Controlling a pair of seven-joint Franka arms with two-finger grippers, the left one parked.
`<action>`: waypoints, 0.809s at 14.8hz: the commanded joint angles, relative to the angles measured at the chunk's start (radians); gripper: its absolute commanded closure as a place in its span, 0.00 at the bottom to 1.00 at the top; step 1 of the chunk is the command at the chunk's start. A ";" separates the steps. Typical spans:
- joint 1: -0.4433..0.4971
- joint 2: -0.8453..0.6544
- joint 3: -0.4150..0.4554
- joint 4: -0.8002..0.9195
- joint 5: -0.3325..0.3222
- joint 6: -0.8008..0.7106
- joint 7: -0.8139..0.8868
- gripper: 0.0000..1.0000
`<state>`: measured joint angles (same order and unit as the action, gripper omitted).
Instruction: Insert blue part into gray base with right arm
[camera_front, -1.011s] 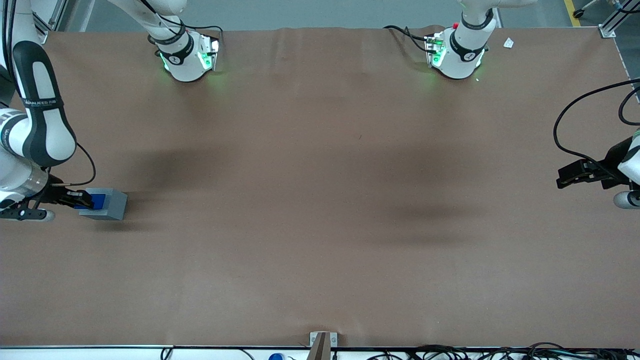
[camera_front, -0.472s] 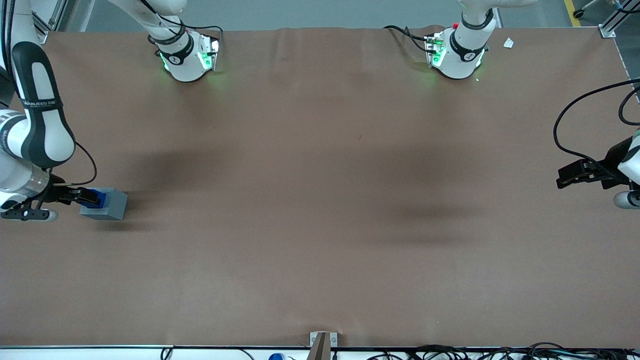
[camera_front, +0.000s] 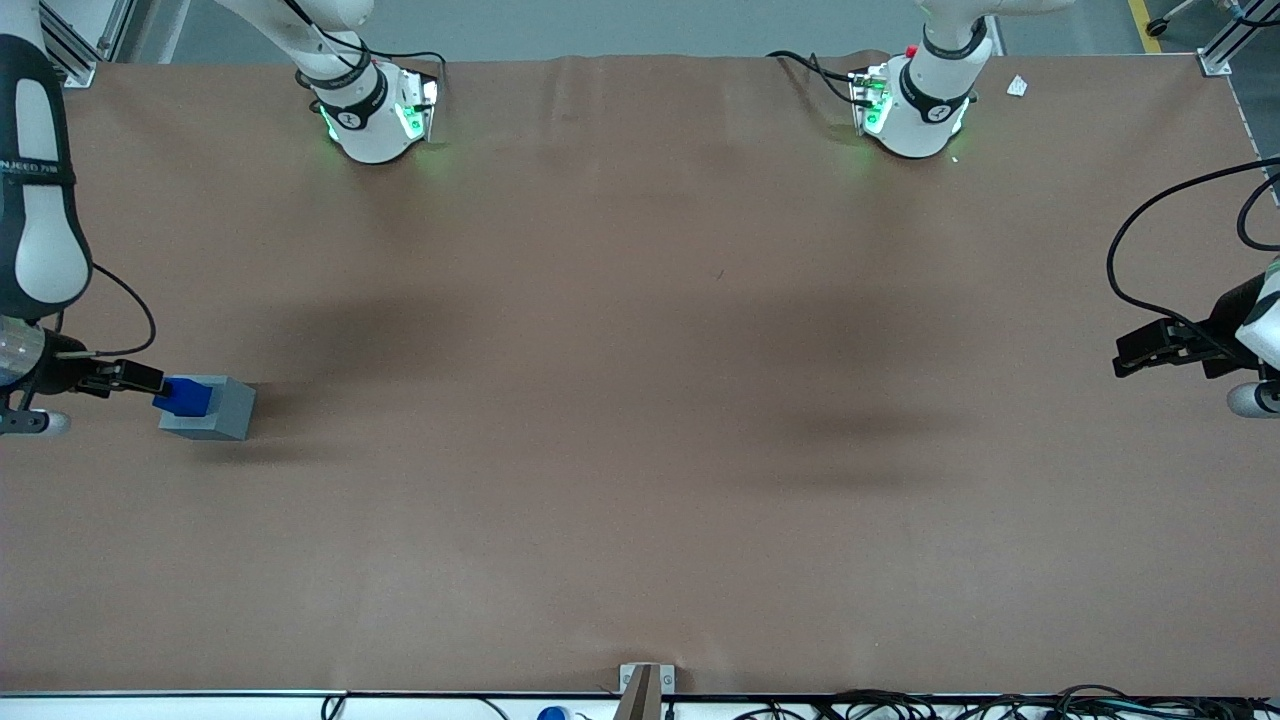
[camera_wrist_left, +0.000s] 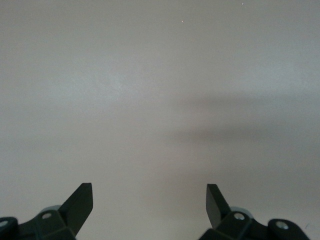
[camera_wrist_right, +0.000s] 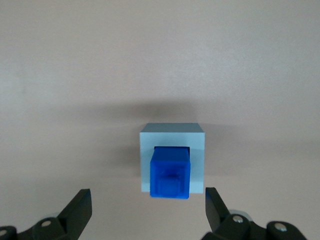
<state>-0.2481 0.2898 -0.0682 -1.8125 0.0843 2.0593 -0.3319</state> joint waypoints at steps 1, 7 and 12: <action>0.015 -0.066 0.007 -0.018 0.015 -0.039 -0.001 0.00; 0.099 -0.167 0.007 -0.018 0.014 -0.107 0.103 0.00; 0.148 -0.230 0.007 -0.022 0.012 -0.136 0.142 0.00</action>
<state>-0.1185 0.1093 -0.0583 -1.8104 0.0918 1.9365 -0.2133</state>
